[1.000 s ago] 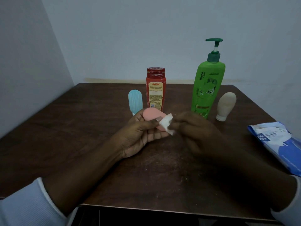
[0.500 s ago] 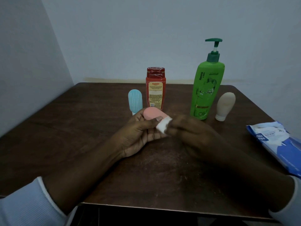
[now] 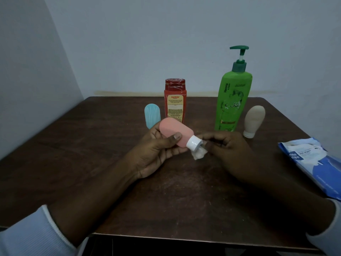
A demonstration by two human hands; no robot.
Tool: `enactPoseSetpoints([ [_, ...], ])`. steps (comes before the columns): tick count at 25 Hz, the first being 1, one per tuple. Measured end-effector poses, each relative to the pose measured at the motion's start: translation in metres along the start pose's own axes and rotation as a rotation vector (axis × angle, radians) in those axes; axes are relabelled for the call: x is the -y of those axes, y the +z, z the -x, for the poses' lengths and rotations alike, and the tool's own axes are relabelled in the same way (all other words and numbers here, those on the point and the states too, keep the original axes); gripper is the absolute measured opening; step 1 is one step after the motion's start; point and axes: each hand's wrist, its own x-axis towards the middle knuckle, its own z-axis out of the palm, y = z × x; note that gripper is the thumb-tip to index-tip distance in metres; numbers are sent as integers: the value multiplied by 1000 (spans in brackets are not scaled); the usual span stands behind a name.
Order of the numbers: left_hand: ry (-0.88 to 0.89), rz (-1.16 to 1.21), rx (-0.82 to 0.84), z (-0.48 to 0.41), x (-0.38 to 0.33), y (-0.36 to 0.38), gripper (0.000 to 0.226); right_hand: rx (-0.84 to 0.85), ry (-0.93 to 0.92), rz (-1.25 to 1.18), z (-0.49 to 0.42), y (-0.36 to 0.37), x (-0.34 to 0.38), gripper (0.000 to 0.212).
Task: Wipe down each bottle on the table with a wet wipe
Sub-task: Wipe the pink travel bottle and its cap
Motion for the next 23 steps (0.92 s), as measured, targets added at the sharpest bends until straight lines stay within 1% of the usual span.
enactPoseSetpoints([
  [2,40,-22,-14,-2,1,-2,71,-15,290,-458,1,8,0,22],
  [4,56,-10,-21,-3,3,-3,77,39,464,-732,2,9,4,25],
  [6,59,1,-15,-2,4,-3,77,122,548,-881,1,7,9,31],
  [9,61,27,1,-1,4,-1,70,294,596,-927,6,5,19,36],
  [11,46,43,-17,-1,1,0,67,443,588,-884,14,5,24,33],
  [12,32,62,-42,-2,0,0,64,480,571,-863,16,5,26,29],
  [13,18,93,-63,-1,-1,0,63,471,547,-850,17,5,31,26],
  [14,10,130,-73,-1,-2,1,62,395,493,-821,15,5,31,23],
  [15,5,159,-75,0,-2,2,61,255,395,-723,12,4,29,21],
  [16,-6,176,-78,0,-3,3,59,69,260,-518,8,1,26,22],
  [17,-24,186,-86,0,-4,5,57,-114,103,-239,6,-3,24,22],
  [18,-46,192,-96,1,-5,6,54,-242,-54,3,6,-5,22,20],
  [19,-67,196,-99,1,-5,7,51,-304,-181,151,7,-6,21,18],
  [20,-79,199,-91,2,-5,8,51,-311,-277,232,9,-5,20,17],
  [22,-83,199,-52,3,-3,8,55,-236,-405,338,14,1,20,19],
  [23,-79,201,-40,4,-2,7,56,-192,-434,386,15,5,18,20],
])
